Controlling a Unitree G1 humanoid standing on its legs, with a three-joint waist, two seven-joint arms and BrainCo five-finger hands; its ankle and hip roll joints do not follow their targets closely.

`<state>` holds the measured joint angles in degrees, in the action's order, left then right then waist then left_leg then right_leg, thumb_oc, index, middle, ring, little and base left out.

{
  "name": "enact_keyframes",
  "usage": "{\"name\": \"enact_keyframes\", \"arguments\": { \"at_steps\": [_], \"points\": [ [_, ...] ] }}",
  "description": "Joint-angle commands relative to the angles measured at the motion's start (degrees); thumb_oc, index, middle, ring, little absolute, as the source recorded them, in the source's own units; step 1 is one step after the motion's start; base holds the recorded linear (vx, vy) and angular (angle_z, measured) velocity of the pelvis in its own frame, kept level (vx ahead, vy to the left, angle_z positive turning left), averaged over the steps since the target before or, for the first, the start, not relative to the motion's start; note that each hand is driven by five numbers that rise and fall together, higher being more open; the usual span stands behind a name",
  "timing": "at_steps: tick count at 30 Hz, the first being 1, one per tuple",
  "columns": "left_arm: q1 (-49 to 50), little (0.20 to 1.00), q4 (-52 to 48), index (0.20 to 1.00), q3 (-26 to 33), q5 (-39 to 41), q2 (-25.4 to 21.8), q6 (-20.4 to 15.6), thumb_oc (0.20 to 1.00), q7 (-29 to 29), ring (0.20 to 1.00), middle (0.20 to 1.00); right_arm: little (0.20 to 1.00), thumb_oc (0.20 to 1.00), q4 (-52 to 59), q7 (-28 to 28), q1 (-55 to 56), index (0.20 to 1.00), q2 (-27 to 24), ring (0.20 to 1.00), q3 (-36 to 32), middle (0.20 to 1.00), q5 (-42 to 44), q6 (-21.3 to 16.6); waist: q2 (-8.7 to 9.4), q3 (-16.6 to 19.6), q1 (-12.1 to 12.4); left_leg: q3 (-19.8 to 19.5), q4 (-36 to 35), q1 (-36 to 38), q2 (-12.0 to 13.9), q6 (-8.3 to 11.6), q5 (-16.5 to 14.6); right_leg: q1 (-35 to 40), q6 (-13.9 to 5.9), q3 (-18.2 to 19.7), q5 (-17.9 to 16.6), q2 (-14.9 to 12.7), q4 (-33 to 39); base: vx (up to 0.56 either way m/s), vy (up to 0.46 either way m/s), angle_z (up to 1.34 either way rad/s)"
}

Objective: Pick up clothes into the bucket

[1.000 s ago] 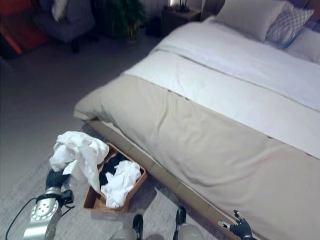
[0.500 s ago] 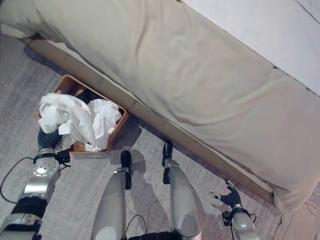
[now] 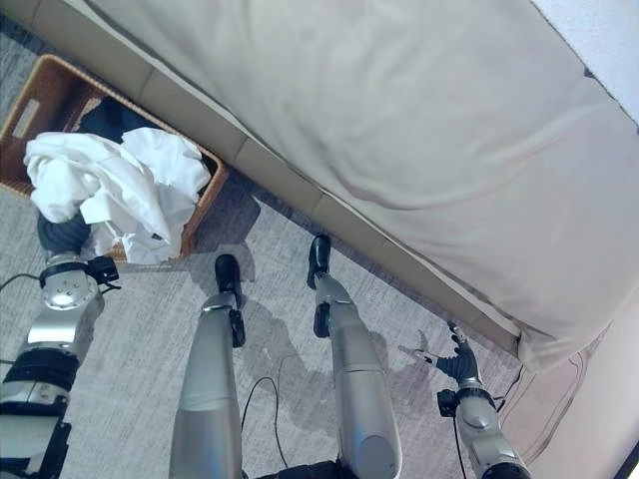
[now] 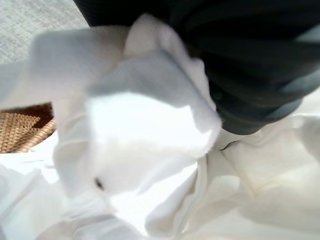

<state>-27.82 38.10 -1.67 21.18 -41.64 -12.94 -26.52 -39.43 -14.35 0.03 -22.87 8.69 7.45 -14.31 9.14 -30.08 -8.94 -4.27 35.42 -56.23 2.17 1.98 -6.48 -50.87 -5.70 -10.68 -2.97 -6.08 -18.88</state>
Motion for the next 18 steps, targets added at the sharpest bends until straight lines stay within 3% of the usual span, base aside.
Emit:
{"name": "enact_keyframes", "arguments": {
  "at_steps": [1, 4, 6, 18],
  "points": [
    [-2.86, 0.200, 0.65, 0.200, 1.48, 1.80, -6.51, -3.47, 0.200, -2.92, 0.200, 0.200, 1.000, 1.000, 1.30, -2.12, 1.33, 1.000, -0.67, 1.000, 2.51, 1.000, 2.09, -2.26, 4.84, 0.29, 1.66, -3.26, 0.46, 0.79, -0.58, 0.86, -1.04, 1.68, -2.78, 0.30, 1.02, -2.94, -2.51, 0.01, 0.005, 0.05],
    [-3.55, 0.200, 1.70, 0.200, 1.64, 2.86, -7.17, -3.62, 0.200, -3.41, 0.200, 0.200, 1.000, 1.000, 1.46, -2.16, 1.31, 1.000, -0.35, 1.000, 3.41, 1.000, 2.35, -2.46, 5.16, 0.29, 1.57, -3.41, 0.29, 0.31, -0.60, 0.92, -1.09, 1.69, -2.95, 0.16, 0.36, -2.85, -1.17, 0.02, 0.009, 0.07],
    [-4.20, 1.000, 3.10, 1.000, 1.74, 3.21, -7.30, -3.21, 1.000, -3.90, 1.000, 1.000, 1.000, 1.000, 1.05, -2.20, 0.85, 1.000, -0.12, 1.000, 4.13, 1.000, 2.59, -2.56, 5.36, 0.29, 1.54, -3.43, 0.37, 0.01, -0.60, 0.89, -1.17, 1.73, -3.02, 0.15, -0.05, -2.78, -0.51, 0.00, 0.000, 0.00],
    [-3.71, 1.000, 4.90, 1.000, 3.11, 4.06, -6.40, -2.38, 1.000, -4.89, 1.000, 1.000, 1.000, 1.000, 1.97, -1.74, 0.58, 1.000, -0.33, 1.000, 5.93, 1.000, 2.81, -2.62, 5.58, 0.29, 1.88, -3.29, -1.55, 1.89, -0.89, 0.93, -0.94, 4.27, -2.97, -0.01, -0.65, -2.73, 2.48, 0.00, -0.001, -0.01]
  ]
}}
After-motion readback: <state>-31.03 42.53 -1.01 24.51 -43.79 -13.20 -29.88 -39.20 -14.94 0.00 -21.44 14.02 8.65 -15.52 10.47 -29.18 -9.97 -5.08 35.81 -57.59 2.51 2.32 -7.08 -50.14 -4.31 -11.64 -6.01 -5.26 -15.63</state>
